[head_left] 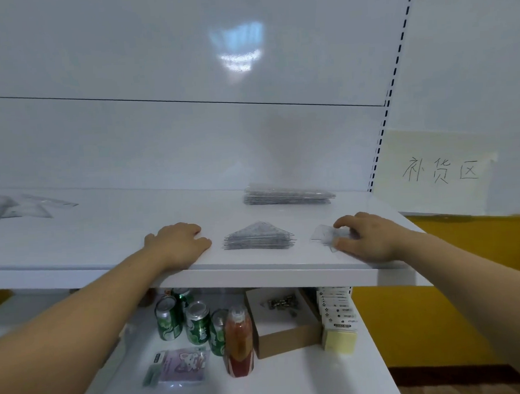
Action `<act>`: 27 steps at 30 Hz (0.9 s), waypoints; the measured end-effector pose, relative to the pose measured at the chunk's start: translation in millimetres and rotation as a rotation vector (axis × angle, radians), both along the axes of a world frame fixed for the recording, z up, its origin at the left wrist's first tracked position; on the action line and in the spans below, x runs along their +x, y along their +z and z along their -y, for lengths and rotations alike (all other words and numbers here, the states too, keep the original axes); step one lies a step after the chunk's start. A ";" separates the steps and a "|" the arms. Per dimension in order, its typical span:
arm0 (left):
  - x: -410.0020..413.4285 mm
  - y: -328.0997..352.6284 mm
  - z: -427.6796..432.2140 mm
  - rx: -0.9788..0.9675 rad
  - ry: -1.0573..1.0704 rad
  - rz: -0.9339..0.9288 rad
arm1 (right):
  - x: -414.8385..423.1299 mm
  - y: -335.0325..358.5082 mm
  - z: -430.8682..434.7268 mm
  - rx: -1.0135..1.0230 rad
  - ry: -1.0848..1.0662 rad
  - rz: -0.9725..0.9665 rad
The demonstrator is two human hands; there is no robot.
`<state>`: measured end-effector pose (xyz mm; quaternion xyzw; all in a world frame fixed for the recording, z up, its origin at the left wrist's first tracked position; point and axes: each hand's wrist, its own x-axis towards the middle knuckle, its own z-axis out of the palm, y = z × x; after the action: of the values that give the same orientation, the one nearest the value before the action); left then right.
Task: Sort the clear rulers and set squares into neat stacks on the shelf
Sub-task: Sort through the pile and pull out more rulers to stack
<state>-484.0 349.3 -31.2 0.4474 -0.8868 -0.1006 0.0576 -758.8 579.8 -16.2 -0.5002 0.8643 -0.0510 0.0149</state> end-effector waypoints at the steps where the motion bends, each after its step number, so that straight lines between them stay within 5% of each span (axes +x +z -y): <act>1: 2.9 1.4 3.5 0.047 -0.023 -0.015 | 1.4 4.2 1.3 0.006 -0.005 0.005; 12: 127.3 14.5 106.5 -0.012 -0.044 -0.015 | 146.5 47.3 186.1 -0.054 0.168 0.043; 21: 341.9 14.1 246.1 -0.026 0.187 -0.020 | 339.7 28.4 387.3 0.036 0.363 0.104; 27: 414.5 17.1 311.8 -0.079 0.324 -0.002 | 413.1 23.5 476.4 0.053 0.455 0.060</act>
<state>-69.5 37.6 -14.2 0.5817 -0.8063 -0.0554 0.0915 -345.7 103.4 7.3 -0.6797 0.7296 -0.0384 0.0647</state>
